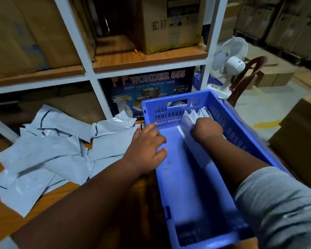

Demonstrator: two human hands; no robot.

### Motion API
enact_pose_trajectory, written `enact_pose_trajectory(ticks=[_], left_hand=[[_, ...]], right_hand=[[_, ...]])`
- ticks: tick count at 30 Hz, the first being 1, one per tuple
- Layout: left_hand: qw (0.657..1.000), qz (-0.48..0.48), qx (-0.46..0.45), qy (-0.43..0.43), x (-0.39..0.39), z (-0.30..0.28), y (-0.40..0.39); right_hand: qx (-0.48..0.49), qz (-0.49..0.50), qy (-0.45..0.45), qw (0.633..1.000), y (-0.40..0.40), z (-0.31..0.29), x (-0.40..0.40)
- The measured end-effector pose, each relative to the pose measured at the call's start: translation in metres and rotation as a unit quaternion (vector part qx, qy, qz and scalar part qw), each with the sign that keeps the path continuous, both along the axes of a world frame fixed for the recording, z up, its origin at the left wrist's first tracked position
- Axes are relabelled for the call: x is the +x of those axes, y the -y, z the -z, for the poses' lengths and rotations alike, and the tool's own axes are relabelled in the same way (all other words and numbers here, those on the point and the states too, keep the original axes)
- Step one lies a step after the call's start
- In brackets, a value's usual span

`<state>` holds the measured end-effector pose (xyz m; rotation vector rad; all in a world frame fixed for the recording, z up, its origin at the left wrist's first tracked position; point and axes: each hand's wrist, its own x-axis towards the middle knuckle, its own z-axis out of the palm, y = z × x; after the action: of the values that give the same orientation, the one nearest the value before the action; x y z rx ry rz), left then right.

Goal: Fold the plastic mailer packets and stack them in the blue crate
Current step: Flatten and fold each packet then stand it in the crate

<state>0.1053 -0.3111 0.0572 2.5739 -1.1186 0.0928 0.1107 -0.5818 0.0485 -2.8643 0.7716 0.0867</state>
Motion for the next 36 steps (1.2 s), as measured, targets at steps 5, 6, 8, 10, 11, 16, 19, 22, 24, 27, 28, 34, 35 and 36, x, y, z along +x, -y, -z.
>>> enact_pose_trajectory(ticks=[5,6,8,10,11,16,19,22,24,27,28,34,35,36], left_hand=[[1.0,0.003,0.0,0.008,0.001,0.002,0.0],[1.0,0.005,-0.001,0.009,0.002,0.001,0.0],[1.0,0.007,0.01,0.01,0.004,-0.001,0.0],[0.999,0.016,0.038,0.022,0.007,-0.003,0.001],[0.998,0.022,0.048,0.024,0.009,-0.004,0.001],[1.0,0.022,0.01,0.007,0.015,-0.014,-0.016],[1.0,0.001,-0.022,0.022,0.017,-0.021,-0.055],[0.999,-0.049,0.0,0.014,0.024,-0.018,-0.107],[0.997,-0.078,0.023,-0.007,0.028,-0.011,-0.144],[0.992,-0.111,0.039,-0.034,0.029,0.005,-0.192],[0.991,-0.121,0.043,-0.04,0.028,0.011,-0.204],[0.991,-0.125,0.033,-0.043,0.018,0.039,-0.247],[0.992,-0.116,0.028,-0.042,0.016,0.044,-0.254],[0.994,-0.106,0.02,-0.035,0.014,0.049,-0.261]], right_hand=[[-0.017,0.006,-0.01,1.0,-0.002,-0.004,-0.005],[-0.021,0.006,-0.001,1.0,-0.003,-0.007,-0.007],[-0.048,-0.021,0.034,0.998,-0.01,-0.017,-0.009],[-0.072,-0.074,0.081,0.991,-0.027,-0.033,-0.01],[-0.08,-0.098,0.102,0.987,-0.039,-0.043,-0.01],[-0.102,-0.187,0.159,0.964,-0.108,-0.091,-0.01],[-0.115,-0.222,0.159,0.955,-0.146,-0.104,-0.012],[-0.134,-0.258,0.145,0.946,-0.19,-0.107,-0.008],[-0.136,-0.291,0.123,0.939,-0.22,-0.101,-0.003],[-0.138,-0.344,0.055,0.927,-0.262,-0.077,0.01],[-0.144,-0.357,0.025,0.923,-0.274,-0.066,0.017],[-0.162,-0.33,-0.099,0.925,-0.298,-0.008,0.049],[-0.152,-0.317,-0.106,0.93,-0.297,-0.004,0.053],[-0.147,-0.308,-0.111,0.933,-0.295,0.0,0.055]])
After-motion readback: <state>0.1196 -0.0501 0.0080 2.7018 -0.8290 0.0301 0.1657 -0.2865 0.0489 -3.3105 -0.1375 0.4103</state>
